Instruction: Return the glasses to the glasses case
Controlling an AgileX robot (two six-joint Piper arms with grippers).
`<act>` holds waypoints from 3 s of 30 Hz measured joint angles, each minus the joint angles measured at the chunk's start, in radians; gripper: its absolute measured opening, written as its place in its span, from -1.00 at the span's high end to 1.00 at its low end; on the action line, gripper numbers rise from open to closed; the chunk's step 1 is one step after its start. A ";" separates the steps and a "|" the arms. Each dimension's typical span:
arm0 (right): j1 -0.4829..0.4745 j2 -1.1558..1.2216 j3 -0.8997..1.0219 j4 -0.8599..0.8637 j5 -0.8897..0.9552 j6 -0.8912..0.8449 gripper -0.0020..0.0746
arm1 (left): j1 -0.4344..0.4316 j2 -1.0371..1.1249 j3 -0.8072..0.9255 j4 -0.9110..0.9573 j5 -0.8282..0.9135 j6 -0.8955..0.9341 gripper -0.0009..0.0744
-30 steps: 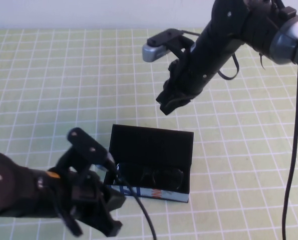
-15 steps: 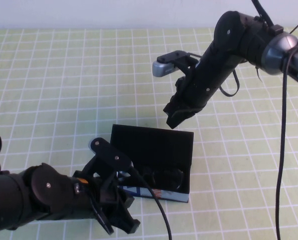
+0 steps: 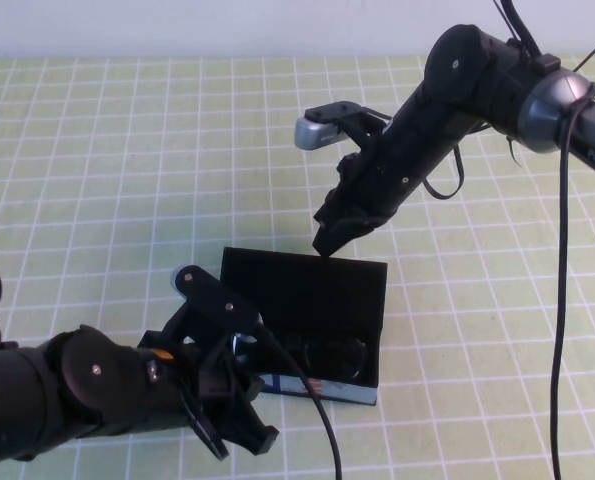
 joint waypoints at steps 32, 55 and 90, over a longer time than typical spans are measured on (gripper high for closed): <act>0.104 -0.103 0.138 0.054 -0.005 0.089 0.99 | 0.000 0.000 0.000 -0.002 0.015 0.042 0.99; 0.104 -0.106 0.280 0.049 -0.011 0.094 0.99 | 0.000 -0.337 -0.185 0.794 0.748 -0.310 0.99; 0.106 -0.892 0.393 -0.369 -0.114 0.359 0.99 | 0.000 -1.127 -0.194 1.123 0.870 -1.003 0.99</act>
